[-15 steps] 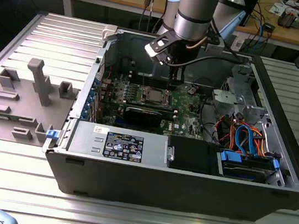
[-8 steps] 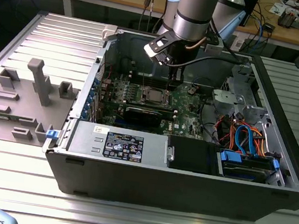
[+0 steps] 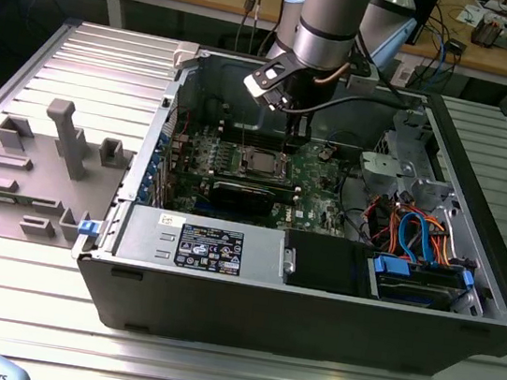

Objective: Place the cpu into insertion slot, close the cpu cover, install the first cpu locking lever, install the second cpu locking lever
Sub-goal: 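Close the cpu cover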

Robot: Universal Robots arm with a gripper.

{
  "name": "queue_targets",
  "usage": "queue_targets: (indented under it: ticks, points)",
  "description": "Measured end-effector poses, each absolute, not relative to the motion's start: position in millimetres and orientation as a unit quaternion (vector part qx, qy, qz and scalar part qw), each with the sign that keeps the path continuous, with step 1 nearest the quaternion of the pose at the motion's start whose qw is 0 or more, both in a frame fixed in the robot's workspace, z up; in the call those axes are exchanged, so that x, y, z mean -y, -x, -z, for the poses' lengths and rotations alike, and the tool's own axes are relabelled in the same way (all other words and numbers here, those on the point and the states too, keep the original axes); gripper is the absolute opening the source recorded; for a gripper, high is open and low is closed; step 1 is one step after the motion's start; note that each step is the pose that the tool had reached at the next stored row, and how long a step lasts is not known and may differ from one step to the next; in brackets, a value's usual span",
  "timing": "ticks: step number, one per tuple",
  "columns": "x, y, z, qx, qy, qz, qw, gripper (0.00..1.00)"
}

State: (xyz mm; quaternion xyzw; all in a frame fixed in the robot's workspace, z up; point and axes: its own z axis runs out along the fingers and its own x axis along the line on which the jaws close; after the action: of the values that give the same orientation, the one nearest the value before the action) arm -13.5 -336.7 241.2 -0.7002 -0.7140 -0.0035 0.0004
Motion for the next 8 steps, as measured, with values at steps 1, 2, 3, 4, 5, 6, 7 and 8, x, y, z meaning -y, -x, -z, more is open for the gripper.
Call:
queue_targets:
  ticks: [1,2,3,4,5,6,7,8]
  points:
    - [336.6,14.2,-240.4,0.714,0.700,0.004,0.000,0.11]
    - [336.7,15.6,-238.5,0.714,0.700,0.003,0.000,0.11]
    - [336.7,17.3,-236.6,0.714,0.700,0.003,0.000,0.11]
    - [336.7,18.8,-235.3,0.714,0.700,0.003,0.000,0.11]
    - [336.7,20.6,-234.0,0.714,0.700,0.003,0.000,0.11]
    - [336.7,24.4,-231.2,0.714,0.700,0.003,0.000,0.11]
    - [336.7,29.0,-228.2,0.714,0.700,0.003,0.000,0.11]
    - [336.7,36.9,-225.0,0.714,0.700,0.003,0.000,0.11]
